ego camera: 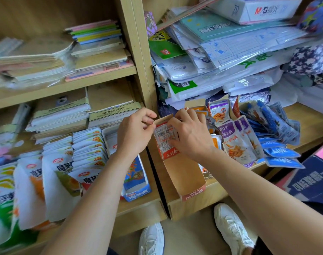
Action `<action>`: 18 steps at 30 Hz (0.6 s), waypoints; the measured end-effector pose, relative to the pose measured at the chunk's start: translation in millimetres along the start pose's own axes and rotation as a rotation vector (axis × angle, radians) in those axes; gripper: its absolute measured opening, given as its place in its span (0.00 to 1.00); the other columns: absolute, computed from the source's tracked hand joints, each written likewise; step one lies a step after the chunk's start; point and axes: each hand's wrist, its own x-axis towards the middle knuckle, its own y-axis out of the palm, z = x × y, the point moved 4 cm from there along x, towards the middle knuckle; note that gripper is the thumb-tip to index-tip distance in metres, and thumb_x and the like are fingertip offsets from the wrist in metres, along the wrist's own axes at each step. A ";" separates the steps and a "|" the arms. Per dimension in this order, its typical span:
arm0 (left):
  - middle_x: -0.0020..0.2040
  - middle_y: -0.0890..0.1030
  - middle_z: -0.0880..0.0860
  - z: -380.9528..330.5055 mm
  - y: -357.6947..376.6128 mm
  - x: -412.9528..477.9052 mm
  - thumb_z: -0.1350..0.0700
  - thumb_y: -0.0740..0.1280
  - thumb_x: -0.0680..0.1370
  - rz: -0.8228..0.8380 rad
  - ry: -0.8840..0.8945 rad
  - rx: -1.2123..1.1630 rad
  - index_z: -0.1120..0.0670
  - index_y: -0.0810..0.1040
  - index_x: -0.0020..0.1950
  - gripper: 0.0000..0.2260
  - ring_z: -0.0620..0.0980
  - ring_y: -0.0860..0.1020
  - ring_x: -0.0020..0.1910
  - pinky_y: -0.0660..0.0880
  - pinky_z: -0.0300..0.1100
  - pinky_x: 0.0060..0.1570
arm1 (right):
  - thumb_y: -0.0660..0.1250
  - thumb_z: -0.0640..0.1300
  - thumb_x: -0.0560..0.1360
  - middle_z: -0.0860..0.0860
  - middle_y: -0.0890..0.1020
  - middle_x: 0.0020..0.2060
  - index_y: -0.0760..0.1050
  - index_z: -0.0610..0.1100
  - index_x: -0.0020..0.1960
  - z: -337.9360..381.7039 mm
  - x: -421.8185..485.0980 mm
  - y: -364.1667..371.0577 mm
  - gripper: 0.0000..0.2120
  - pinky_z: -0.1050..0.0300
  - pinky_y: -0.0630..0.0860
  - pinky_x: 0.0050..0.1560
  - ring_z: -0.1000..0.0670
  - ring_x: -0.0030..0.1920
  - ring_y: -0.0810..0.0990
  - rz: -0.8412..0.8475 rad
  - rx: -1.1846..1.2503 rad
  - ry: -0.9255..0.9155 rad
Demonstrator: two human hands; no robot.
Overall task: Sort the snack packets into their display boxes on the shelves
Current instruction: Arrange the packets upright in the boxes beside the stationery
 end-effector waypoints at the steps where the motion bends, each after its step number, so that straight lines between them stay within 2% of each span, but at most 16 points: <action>1: 0.41 0.82 0.38 -0.2 -0.1 -0.2 0.58 0.74 0.75 0.002 -0.001 -0.001 0.43 0.81 0.52 0.11 0.39 0.82 0.40 0.81 0.48 0.44 | 0.80 0.51 0.63 0.47 0.77 0.53 0.79 0.50 0.58 -0.2 0.0 0.0 0.25 0.43 0.69 0.52 0.40 0.54 0.74 0.001 0.014 -0.003; 5: 0.41 0.82 0.38 -1.1 -1.1 -0.6 0.58 0.75 0.75 0.006 -0.006 -0.008 0.44 0.81 0.52 0.11 0.39 0.82 0.40 0.82 0.48 0.44 | 0.81 0.50 0.61 0.47 0.76 0.54 0.80 0.53 0.59 0.0 -0.3 0.4 0.27 0.44 0.68 0.50 0.40 0.54 0.73 -0.008 0.059 -0.029; 10: 0.41 0.81 0.38 -1.4 -0.6 -1.2 0.57 0.74 0.76 0.012 0.001 -0.004 0.43 0.81 0.52 0.10 0.40 0.83 0.41 0.82 0.49 0.44 | 0.81 0.49 0.61 0.47 0.74 0.55 0.77 0.49 0.49 -1.2 0.6 1.3 0.21 0.42 0.65 0.54 0.40 0.56 0.70 0.035 0.114 0.007; 13: 0.42 0.82 0.39 -1.9 -0.5 -1.2 0.57 0.74 0.76 0.019 0.007 0.003 0.44 0.81 0.53 0.10 0.40 0.82 0.40 0.82 0.49 0.44 | 0.82 0.48 0.61 0.49 0.73 0.56 0.74 0.48 0.44 -5.2 -0.7 -1.9 0.19 0.45 0.61 0.54 0.42 0.58 0.66 0.070 0.182 0.008; 16: 0.43 0.83 0.39 -1.7 -1.2 -1.2 0.57 0.74 0.76 0.023 0.025 0.006 0.44 0.82 0.53 0.10 0.39 0.82 0.40 0.82 0.47 0.44 | 0.80 0.42 0.61 0.53 0.78 0.47 0.71 0.50 0.36 -10.4 -2.5 -10.5 0.17 0.49 0.60 0.50 0.44 0.54 0.69 0.110 0.316 -0.021; 18: 0.43 0.83 0.39 -2.2 -2.7 -2.2 0.56 0.74 0.76 0.028 0.036 0.005 0.44 0.82 0.53 0.09 0.38 0.82 0.41 0.82 0.46 0.45 | 0.79 0.37 0.64 0.53 0.80 0.39 0.69 0.51 0.35 -15.9 -4.0 -17.7 0.18 0.48 0.71 0.48 0.46 0.47 0.76 0.181 0.479 -0.035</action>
